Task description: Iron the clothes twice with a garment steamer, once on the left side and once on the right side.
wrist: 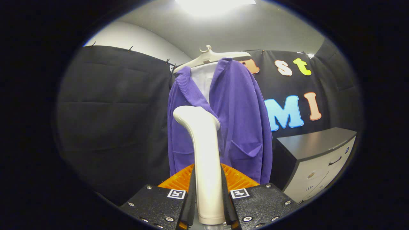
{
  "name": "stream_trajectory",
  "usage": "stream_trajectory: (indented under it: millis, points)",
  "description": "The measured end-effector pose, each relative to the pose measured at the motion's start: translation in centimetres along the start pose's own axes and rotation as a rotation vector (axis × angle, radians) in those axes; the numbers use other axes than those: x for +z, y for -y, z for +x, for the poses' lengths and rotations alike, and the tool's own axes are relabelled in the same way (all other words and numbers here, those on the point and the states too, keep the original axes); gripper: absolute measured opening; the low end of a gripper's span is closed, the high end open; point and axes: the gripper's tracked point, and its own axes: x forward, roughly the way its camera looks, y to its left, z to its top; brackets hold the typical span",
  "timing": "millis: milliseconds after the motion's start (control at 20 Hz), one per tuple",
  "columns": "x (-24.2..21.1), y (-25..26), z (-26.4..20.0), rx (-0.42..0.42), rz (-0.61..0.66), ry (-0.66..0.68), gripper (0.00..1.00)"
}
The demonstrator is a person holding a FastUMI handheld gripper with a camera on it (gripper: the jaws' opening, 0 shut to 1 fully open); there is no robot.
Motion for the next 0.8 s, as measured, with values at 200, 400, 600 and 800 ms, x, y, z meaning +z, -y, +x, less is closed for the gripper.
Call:
stream_trajectory:
  millis: [200,400,600,800]
  points:
    - [5.3,-2.1,2.3,0.024,0.007,0.100,0.36]
    - [9.4,-4.6,4.4,0.047,0.004,0.157,0.36]
    - [11.9,-6.4,7.8,0.065,-0.025,0.187,0.36]
    - [11.0,-6.8,11.0,0.045,-0.040,0.158,0.36]
